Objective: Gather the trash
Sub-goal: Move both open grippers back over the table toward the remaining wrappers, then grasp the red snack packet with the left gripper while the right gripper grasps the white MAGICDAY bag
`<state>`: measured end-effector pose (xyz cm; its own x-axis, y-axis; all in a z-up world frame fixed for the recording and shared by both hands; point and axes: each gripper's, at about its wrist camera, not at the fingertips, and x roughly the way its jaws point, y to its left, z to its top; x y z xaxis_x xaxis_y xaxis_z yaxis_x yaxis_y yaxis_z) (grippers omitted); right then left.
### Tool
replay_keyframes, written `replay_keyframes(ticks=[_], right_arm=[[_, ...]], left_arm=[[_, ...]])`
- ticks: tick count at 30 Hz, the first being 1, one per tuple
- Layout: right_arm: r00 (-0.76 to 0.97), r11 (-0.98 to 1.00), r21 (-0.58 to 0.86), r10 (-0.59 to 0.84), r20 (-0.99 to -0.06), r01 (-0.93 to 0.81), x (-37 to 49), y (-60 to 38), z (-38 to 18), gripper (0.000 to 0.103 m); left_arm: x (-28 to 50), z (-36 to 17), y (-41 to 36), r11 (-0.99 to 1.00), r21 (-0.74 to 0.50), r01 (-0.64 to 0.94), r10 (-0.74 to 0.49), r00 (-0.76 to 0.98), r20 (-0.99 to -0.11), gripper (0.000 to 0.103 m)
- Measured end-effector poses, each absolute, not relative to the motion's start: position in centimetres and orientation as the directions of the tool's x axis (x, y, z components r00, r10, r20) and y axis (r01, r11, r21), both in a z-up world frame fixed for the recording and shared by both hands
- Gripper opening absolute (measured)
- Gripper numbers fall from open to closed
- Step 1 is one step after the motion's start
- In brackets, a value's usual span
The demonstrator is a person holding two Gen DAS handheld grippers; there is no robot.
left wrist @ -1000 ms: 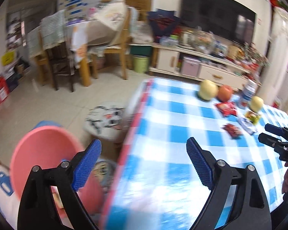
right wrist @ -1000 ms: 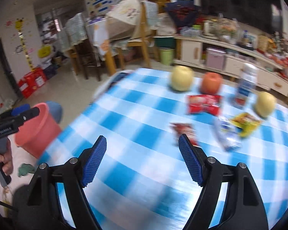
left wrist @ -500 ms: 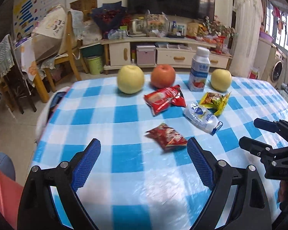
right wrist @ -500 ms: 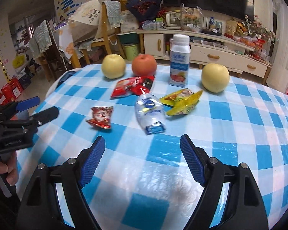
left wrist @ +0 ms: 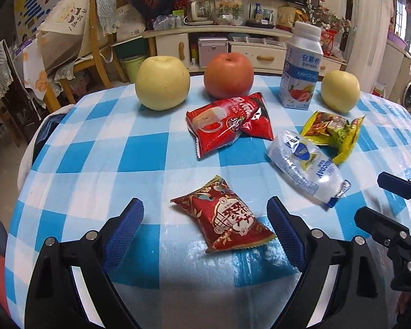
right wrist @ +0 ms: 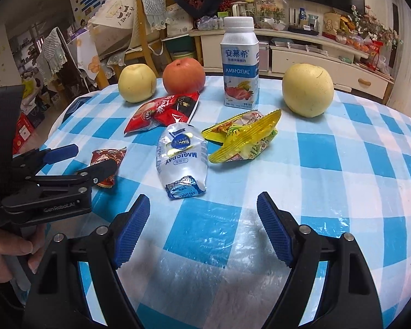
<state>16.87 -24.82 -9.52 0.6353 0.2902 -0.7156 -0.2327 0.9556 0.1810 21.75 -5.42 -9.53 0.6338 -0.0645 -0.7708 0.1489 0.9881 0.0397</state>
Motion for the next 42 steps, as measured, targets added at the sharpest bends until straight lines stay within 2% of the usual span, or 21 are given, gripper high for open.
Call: replay_keyframes(ticks=[16,19,26,29,30,33,42], right_arm=[[0.604,0.949,0.162,0.297,-0.739,-0.269,19.6,-21.8,-9.7,0.081],[0.594,0.95,0.156,0.292,-0.75,-0.27,20.0,-21.4,-10.0,0.081],[0.573,0.956,0.132,0.265,-0.776,-0.263,21.5,-20.6,-10.7,0.081],[0.569,0.954,0.116,0.259,-0.78,-0.275,22.0,-20.0,-11.1,0.081],[0.571,0.954,0.107,0.255,-0.78,-0.28,22.1,-19.9,-11.1,0.079],[0.578,0.954,0.103,0.253,-0.776,-0.28,22.3,-20.0,-10.9,0.055],[0.596,0.947,0.143,0.293,-0.748,-0.287,20.8,-20.5,-10.1,0.055]], left_arm=[[22.9,-10.9,-5.7,0.983,0.046,0.175,-0.068,0.589,-0.805,0.09],[22.8,-10.8,-5.5,0.984,0.026,0.177,-0.085,0.59,-0.803,0.082],[22.2,-10.6,-5.1,0.981,0.004,0.192,-0.114,0.601,-0.791,0.048],[22.0,-10.5,-4.6,0.981,0.0,0.192,-0.118,0.601,-0.79,0.045],[21.9,-10.5,-4.5,0.982,-0.002,0.191,-0.118,0.601,-0.79,0.045],[21.8,-10.5,-4.2,0.982,-0.001,0.191,-0.118,0.602,-0.79,0.044],[21.1,-9.9,-2.5,0.986,-0.012,0.164,-0.112,0.618,-0.778,0.043]])
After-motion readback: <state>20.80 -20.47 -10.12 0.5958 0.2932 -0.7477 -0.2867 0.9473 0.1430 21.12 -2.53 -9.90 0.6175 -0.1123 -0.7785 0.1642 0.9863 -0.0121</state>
